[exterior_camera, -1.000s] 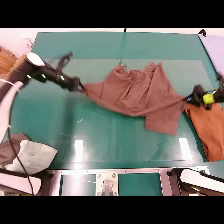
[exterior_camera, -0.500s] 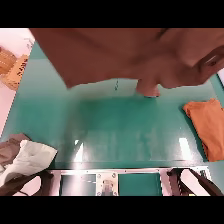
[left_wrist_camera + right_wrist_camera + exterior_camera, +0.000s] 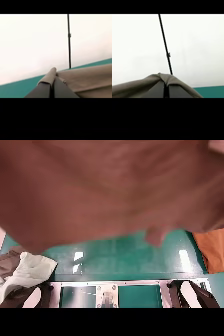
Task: Fold the shirts.
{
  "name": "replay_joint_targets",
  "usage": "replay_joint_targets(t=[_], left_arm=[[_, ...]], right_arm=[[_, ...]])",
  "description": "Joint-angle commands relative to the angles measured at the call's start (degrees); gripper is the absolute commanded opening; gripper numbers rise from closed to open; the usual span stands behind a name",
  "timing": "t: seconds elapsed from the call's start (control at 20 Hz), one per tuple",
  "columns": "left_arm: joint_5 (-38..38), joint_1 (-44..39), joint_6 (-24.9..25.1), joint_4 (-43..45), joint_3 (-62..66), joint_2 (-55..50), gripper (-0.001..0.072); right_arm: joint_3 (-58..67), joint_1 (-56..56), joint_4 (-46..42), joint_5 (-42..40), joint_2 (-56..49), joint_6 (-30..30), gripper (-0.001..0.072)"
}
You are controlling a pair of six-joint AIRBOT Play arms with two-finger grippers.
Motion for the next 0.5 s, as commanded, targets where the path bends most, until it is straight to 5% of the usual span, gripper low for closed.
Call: replay_joint_targets(t=[0.0,0.25,0.45], left_arm=[[-0.68,0.09,0.35,1.7,-8.26,-0.81,0.002],[-0.85,-0.61,9.05,-12.81,-28.09,-10.69,0.0021],[6.1,-6.62,12.13,-12.98,-36.35,-26.4,0.0021]], right_arm=[[-5.68,0.09,0.31,0.94,-0.52,-1.38,0.0019],[-29.59,2.73,7.58,-2.16,-5.86,-12.39,0.0019],[-44.24,9.7,7.56,-14.91,-18.05,-19.23,0.0019]])
